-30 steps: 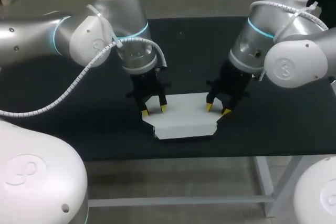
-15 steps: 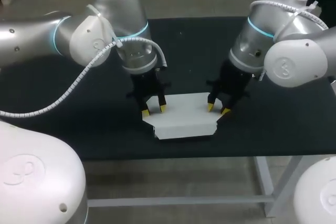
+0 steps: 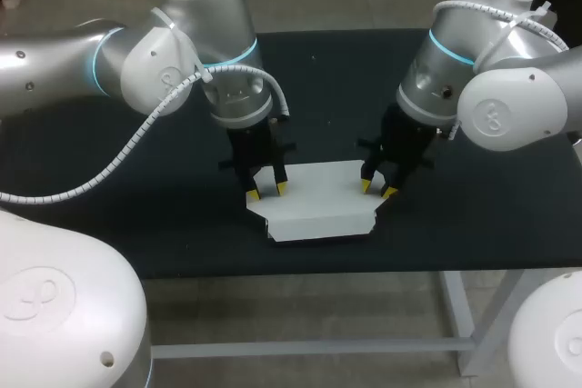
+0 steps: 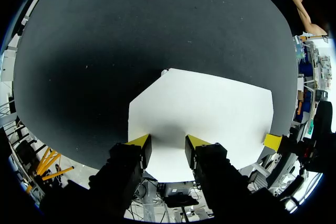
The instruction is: Assemble the packaging by folding the flat box into shape, placing the metal phone stand inside, and closing the box properly
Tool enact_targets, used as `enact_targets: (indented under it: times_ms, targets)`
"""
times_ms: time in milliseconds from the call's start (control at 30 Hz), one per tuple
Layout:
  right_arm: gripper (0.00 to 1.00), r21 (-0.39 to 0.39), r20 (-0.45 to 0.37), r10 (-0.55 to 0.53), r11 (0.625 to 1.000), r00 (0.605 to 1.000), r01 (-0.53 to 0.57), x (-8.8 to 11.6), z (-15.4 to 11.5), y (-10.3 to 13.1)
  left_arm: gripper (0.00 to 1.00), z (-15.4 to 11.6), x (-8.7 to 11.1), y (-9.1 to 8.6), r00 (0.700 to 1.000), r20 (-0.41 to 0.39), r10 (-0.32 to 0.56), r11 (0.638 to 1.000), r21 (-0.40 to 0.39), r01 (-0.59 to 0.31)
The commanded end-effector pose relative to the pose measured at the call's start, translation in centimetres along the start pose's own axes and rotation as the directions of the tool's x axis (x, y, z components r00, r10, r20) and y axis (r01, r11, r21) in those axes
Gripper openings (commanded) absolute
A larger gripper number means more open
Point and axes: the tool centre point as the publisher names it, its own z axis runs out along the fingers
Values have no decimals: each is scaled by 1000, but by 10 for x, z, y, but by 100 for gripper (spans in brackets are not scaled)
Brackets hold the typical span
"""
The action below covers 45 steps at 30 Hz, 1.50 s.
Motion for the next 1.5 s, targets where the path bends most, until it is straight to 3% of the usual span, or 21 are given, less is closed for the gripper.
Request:
enact_targets:
  times_ms: [33,200,233,367,633,1500]
  targets:
    - [44,6,1,-1,1000,1000,1,0,-1,1,42,0,1,0,1000,7,-1,1000,2,1]
    - [41,6,1,-1,1000,1000,1,0,-1,1,42,0,1,0,1000,7,-1,1000,2,1]
    - [41,6,1,-1,1000,1000,1,0,-1,1,36,0,1,0,1000,7,-1,1000,2,1]
    - [42,3,2,0,1000,1000,0,-1,-1,-1,30,0,1,0,1000,7,-1,1000,2,1]
    - [42,-44,13,-3,999,1000,3,-4,-1,-6,45,1,0,10,1000,2,16,999,45,-16]
    - [44,-93,-70,-56,994,996,49,-5,10,-3,40,10,-7,16,992,-89,94,989,120,-83]
